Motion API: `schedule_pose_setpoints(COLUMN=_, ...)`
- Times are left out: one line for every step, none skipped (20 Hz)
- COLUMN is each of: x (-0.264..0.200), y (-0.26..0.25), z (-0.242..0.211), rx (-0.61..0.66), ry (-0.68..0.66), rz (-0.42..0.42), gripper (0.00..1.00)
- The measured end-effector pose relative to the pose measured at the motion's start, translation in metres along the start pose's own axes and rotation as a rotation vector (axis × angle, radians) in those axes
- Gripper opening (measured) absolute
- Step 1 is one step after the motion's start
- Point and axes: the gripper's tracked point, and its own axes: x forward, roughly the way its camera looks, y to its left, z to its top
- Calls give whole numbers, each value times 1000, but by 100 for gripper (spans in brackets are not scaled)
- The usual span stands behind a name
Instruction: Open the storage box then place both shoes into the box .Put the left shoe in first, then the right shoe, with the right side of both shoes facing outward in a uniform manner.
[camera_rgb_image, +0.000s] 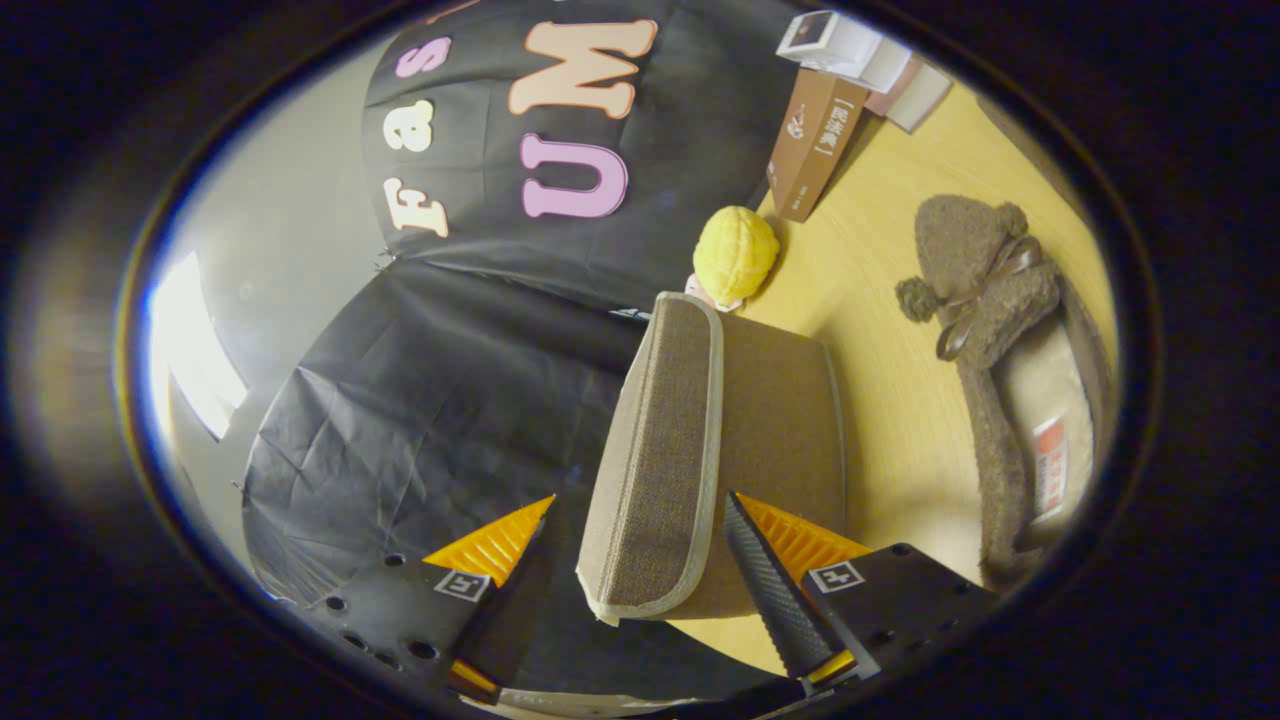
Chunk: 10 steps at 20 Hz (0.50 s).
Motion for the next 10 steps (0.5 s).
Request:
schedule_pose_setpoints(x=1, y=-2, z=-1, rx=26, ry=12, rz=4, gripper=99)
schedule_pose_setpoints(x=2, y=-4, z=-2, rx=52, ry=20, rz=12, gripper=99)
schedule_pose_setpoints(x=3, y=-5, z=-3, rx=76, ry=22, rz=18, gripper=99)
schedule_pose_setpoints(x=4, y=-5, z=-4, rx=100, ry=22, rz=30, gripper=99)
schedule_pose_setpoints(x=6, y=-8, z=-3, rx=123, ry=22, rz=38, gripper=99)
schedule_pose_setpoints(x=9, y=-10, z=-4, rx=144, ry=27, rz=46, gripper=99)
schedule_pose_setpoints(x=12, y=-11, z=-6, rx=167, ry=40, rz=51, gripper=99)
schedule_pose_setpoints(x=12, y=-11, z=-8, rx=184, ry=51, rz=54, gripper=99)
schedule_pose_setpoints(x=11, y=-11, z=-5, rx=195, ry=48, rz=60, gripper=99)
schedule_pose_setpoints(x=10, y=-10, z=-2, rx=210, ry=46, rz=69, gripper=99)
